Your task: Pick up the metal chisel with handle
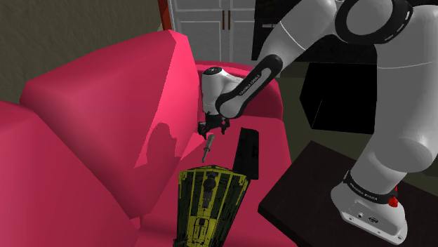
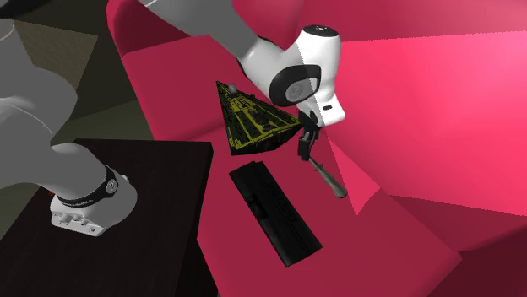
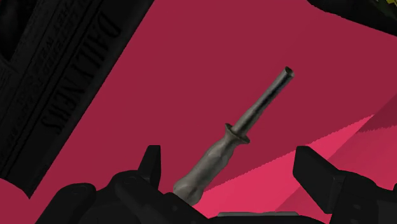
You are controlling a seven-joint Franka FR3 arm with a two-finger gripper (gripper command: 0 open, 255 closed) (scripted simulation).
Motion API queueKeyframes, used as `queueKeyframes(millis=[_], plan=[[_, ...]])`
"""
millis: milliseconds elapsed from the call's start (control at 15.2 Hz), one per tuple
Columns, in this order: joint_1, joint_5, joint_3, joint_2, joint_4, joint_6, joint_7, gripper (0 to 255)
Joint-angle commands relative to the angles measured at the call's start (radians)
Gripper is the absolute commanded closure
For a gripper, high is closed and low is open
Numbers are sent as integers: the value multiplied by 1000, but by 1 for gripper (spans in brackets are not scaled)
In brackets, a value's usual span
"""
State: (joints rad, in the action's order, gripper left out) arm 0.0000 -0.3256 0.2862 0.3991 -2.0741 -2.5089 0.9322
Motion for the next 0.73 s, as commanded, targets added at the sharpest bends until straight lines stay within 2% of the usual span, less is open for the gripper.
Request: queueKeyframes(millis=[0, 330, 660], plan=[[25, -27, -23, 82, 69, 1, 43, 0], [85, -57, -75, 283, 258, 12, 118, 0], [95, -70, -89, 329, 273, -18, 130, 0]])
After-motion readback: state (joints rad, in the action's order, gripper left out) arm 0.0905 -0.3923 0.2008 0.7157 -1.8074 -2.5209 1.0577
